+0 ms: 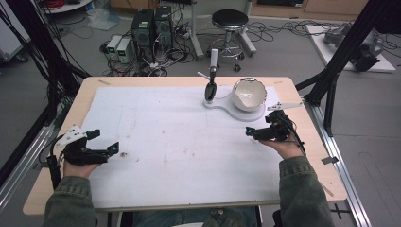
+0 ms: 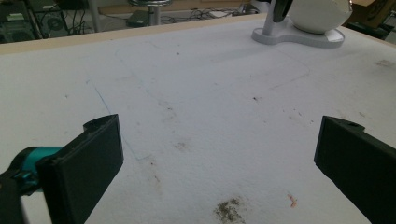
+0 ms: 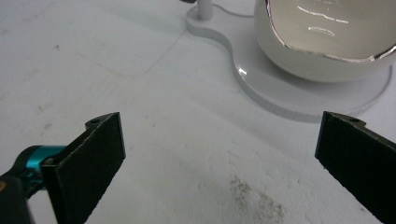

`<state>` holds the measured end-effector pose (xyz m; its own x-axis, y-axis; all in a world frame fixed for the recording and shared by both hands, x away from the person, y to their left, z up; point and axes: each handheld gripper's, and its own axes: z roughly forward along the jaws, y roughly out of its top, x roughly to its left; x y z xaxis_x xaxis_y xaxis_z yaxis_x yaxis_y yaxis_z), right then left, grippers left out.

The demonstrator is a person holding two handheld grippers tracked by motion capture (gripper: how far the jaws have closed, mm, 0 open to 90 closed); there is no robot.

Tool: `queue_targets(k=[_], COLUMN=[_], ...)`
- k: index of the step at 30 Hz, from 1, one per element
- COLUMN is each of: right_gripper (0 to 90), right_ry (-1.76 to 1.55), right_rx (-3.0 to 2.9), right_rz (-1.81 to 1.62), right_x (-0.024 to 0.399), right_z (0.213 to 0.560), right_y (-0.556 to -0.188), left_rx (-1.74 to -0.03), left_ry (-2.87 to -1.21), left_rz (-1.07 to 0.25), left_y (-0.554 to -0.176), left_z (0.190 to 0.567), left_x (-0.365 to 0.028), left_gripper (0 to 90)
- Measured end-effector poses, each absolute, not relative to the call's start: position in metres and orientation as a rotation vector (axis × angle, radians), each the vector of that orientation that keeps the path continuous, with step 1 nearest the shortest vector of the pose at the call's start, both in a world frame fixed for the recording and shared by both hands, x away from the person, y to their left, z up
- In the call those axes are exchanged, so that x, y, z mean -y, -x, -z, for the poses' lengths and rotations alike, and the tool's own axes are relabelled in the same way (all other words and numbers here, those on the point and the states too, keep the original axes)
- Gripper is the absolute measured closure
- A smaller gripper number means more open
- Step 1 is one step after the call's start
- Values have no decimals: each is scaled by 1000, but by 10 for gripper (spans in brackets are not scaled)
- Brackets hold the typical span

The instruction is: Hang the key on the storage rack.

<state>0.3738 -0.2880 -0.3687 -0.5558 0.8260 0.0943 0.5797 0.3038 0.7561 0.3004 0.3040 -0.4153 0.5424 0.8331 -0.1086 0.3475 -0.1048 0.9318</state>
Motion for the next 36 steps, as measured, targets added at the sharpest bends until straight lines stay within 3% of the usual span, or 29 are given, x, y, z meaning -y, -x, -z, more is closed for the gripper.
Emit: queue_targets(k=[24,36], right_gripper=[5,5], right_ry=[-1225,-1213], right_rx=[-1999,-2007], right_rz=[-1306,-1291], right_x=[334,339], right_z=[410,417], right_y=[-327,-321], left_rx=[-1009,-1007], left_ry=[-1721,-1739], left_rz=[-543,-536], left_y=[-300,-300], left_z=[418,419], left_x=[-302,-301], left_gripper=[17,17])
